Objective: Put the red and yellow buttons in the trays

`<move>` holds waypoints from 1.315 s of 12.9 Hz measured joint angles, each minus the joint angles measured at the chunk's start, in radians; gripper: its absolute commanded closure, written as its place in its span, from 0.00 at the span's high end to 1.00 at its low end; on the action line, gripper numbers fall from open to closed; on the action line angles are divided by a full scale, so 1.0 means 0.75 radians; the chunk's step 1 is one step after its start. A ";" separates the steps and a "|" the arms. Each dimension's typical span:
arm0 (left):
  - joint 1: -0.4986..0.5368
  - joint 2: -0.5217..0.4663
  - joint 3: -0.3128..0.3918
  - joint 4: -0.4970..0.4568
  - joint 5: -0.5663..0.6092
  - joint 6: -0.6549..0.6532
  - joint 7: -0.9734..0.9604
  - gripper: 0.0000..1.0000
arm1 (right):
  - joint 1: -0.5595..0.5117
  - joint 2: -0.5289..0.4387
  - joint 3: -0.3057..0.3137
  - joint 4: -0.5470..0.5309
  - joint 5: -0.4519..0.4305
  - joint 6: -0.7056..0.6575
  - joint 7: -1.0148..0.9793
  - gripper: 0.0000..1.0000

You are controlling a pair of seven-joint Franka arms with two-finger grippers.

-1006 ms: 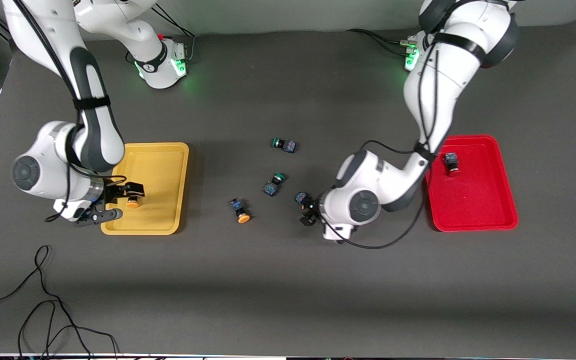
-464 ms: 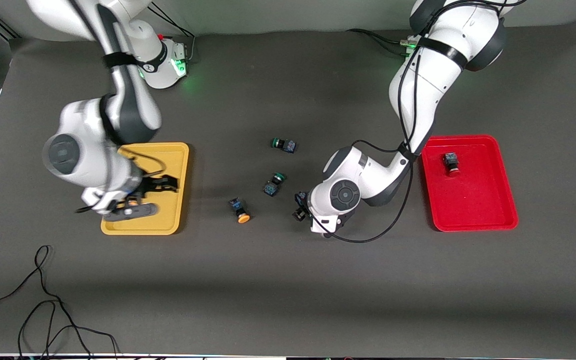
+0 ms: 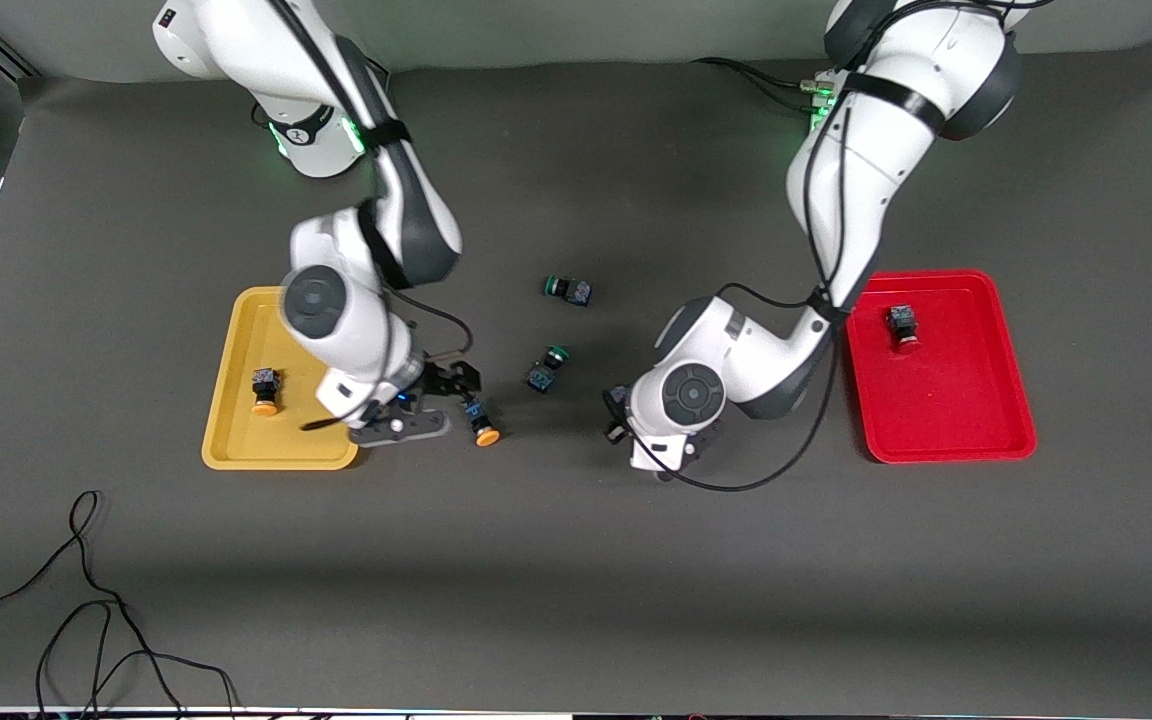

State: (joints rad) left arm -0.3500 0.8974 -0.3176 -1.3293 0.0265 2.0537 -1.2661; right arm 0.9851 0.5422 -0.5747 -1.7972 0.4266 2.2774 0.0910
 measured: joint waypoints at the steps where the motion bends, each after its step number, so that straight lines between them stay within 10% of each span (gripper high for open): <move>1: 0.040 -0.050 0.001 0.008 0.018 -0.144 0.062 0.00 | 0.003 0.057 0.023 0.001 0.001 0.082 -0.010 1.00; 5: 0.234 -0.358 0.004 -0.067 0.035 -0.560 0.452 0.00 | 0.005 0.227 0.096 0.007 0.004 0.299 -0.129 1.00; 10: 0.596 -0.677 0.022 -0.720 0.149 -0.243 1.057 0.00 | -0.002 0.264 0.120 0.007 0.064 0.328 -0.147 0.15; 16: 0.988 -0.687 0.033 -1.018 0.416 0.153 1.477 0.00 | -0.007 0.226 0.090 0.063 0.145 0.171 -0.136 0.13; 17: 1.004 -0.673 0.033 -1.032 0.441 0.196 1.487 0.34 | -0.008 0.191 0.059 0.103 0.149 0.059 -0.118 0.13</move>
State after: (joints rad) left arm 0.4029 0.3925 -0.2927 -2.1035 0.3573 2.2004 -0.1506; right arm 0.9794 0.6854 -0.5308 -1.7198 0.5386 2.3216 0.0026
